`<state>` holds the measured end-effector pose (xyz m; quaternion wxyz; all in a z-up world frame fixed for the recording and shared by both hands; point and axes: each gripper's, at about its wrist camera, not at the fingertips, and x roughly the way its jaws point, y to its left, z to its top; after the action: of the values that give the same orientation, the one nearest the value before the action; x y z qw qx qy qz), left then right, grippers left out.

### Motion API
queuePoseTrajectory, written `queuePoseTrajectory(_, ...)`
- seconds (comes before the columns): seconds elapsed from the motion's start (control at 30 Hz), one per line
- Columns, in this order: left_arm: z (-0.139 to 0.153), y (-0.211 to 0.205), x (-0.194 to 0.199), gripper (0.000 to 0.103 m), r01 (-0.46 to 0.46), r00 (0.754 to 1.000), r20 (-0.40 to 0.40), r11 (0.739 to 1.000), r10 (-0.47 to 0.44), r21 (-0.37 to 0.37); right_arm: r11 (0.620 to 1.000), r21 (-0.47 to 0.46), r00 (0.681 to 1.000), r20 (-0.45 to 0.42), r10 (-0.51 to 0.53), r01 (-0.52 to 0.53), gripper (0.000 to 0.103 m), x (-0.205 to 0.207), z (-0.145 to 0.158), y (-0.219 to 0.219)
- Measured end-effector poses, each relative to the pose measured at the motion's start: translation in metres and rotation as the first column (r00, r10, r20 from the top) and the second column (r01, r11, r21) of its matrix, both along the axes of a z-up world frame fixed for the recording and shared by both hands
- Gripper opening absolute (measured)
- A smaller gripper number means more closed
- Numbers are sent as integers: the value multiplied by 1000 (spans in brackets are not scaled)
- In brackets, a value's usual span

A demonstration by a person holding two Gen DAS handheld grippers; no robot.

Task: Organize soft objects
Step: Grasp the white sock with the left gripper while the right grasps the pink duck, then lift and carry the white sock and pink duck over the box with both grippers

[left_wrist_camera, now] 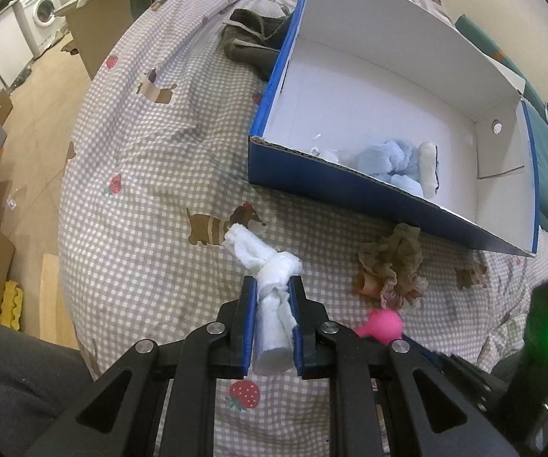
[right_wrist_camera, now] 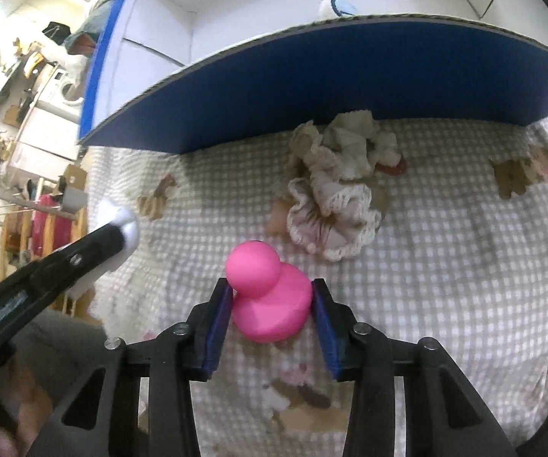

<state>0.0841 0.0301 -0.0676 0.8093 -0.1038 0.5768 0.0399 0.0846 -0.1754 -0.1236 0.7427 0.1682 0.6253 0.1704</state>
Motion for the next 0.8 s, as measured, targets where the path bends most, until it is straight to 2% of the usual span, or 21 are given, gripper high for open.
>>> queuePoseTrajectory(0.23, -2, -2, 0, 15, 3, 1000, -5, 1000, -3, 5, 997, 67, 999, -28, -22, 23, 44, -24, 7, -33)
queuePoseTrajectory(0.3, -3, -2, 0, 15, 6, 1000, -6, 1000, -5, 9, 991, 122, 999, -23, -47, 49, 44, -27, 10, -44)
queuePoseTrajectory(0.43, -6, -4, -1, 15, 7, 1000, -9, 1000, -7, 0, 984, 159, 997, 15, -82, 78, 44, -25, 20, -60)
queuePoseTrajectory(0.53, -3, -4, -2, 15, 6, 1000, 9, 1000, -6, 24, 976, 195, 990, 83, -114, 96, 44, -27, 38, -70)
queuePoseTrajectory(0.67, 5, -3, -6, 15, 3, 999, 50, 1000, -3, -2, 985, 159, 966, 235, -106, 70, 44, -24, 68, -78)
queuePoseTrajectory(0.8, 11, -6, -8, 15, 15, 997, 77, 1000, -16, 11, 988, 134, 949, 294, -109, 71, 44, -19, 84, -90)
